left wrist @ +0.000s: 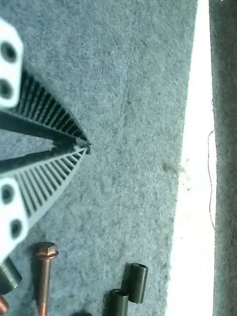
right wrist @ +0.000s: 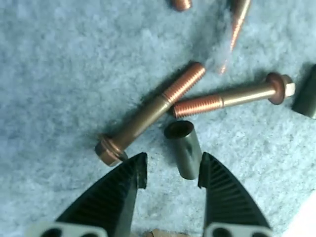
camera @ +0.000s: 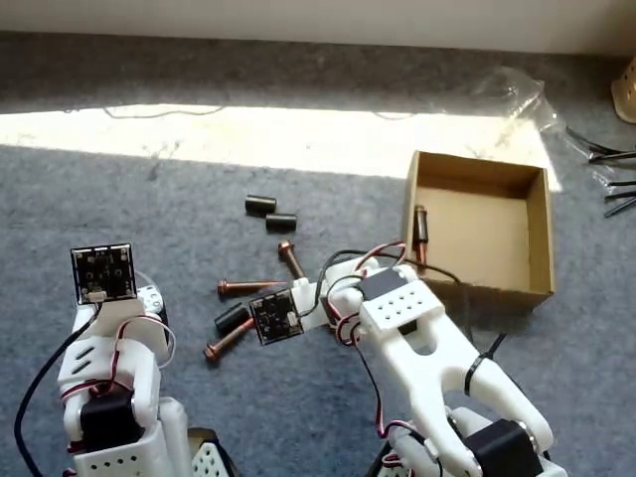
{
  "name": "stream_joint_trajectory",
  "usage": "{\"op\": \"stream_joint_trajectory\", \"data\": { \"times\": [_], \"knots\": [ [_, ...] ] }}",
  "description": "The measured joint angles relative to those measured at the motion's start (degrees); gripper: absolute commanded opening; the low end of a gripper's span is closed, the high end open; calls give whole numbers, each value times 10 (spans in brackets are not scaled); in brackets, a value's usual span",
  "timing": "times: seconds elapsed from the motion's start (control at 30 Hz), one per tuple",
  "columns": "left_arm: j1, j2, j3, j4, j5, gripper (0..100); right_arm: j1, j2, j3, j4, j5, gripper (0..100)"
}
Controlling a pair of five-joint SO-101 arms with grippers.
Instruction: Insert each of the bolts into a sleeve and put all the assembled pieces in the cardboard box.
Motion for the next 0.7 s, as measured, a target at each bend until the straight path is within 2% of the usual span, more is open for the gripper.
{"op": "stream_joint_trajectory", "data": {
  "times": [0.23, 0.7],
  "knots": [
    [0, 0, 0, 0, 0, 6, 0, -4, 75, -115, 21, 156],
    [0, 0, 0, 0, 0, 6, 0, -5, 77, -123, 21, 156]
  ]
}}
